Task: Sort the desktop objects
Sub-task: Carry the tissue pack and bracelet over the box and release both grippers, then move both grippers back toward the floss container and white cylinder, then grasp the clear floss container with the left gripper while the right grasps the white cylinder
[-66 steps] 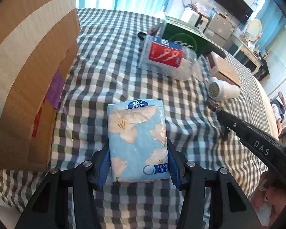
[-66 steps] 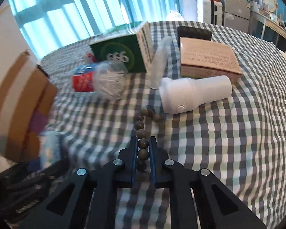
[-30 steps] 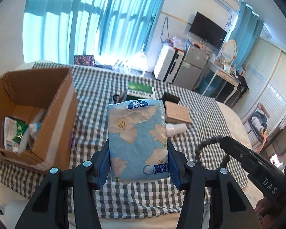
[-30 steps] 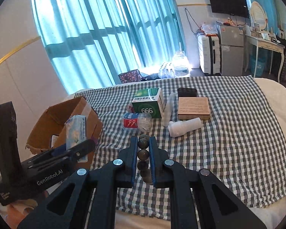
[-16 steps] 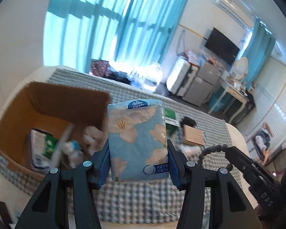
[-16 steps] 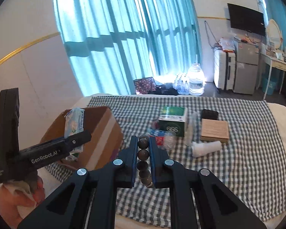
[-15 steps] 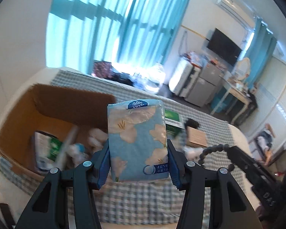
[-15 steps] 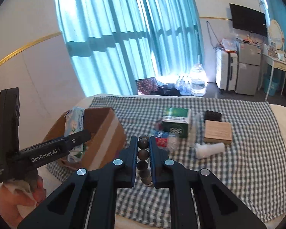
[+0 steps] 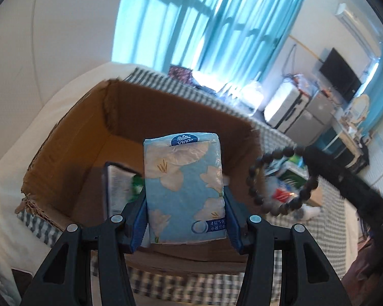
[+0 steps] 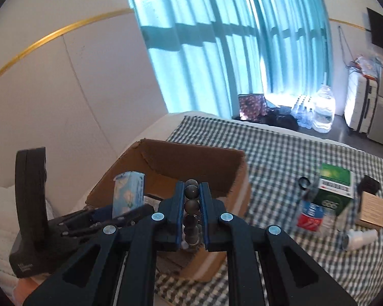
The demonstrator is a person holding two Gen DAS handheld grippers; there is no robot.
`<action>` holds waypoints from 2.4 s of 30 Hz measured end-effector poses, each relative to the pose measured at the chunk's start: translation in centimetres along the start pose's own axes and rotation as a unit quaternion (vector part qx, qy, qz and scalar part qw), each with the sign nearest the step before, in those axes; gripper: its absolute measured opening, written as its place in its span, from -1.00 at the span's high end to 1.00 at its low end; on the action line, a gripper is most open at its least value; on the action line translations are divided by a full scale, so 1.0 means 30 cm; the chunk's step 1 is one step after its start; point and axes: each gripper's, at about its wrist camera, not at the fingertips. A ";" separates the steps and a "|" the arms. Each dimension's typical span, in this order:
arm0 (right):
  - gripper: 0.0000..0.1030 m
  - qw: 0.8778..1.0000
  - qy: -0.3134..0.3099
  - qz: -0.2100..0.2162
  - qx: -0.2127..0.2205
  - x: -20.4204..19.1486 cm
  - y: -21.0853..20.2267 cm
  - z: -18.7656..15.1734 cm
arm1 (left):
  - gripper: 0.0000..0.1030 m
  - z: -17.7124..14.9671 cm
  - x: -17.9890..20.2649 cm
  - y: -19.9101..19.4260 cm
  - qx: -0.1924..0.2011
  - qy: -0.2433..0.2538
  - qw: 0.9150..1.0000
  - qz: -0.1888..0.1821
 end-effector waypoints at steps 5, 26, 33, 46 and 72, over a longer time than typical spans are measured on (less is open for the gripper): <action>0.62 1.000 -0.005 -0.005 -0.015 -0.012 0.109 0.000 | -0.44 -0.033 -0.064 0.090 -0.037 -0.020 0.999 0.012; -0.72 0.963 0.044 -0.216 0.157 0.376 -0.553 -0.078 | -1.00 -0.034 0.414 -0.092 0.010 0.052 0.998 -0.018; -0.77 0.954 0.088 -0.228 0.175 0.544 -0.768 -0.177 | -1.00 -0.112 0.673 -0.075 0.007 0.100 0.994 -0.043; -0.88 0.959 0.151 -0.199 0.134 0.809 -0.667 -0.287 | -1.00 -0.162 0.856 0.210 -0.035 0.174 0.984 0.002; -0.87 0.971 0.026 -0.238 0.000 1.073 -0.087 -0.198 | -1.00 -0.052 0.807 0.697 -0.032 0.121 0.990 -0.060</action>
Point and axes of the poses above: each gripper's, at about its wrist camera, not at the fingertips, and y roughly the way its jaws point, x to its right, z to its top, and after that the axes turned 14 degrees about y, right-handed
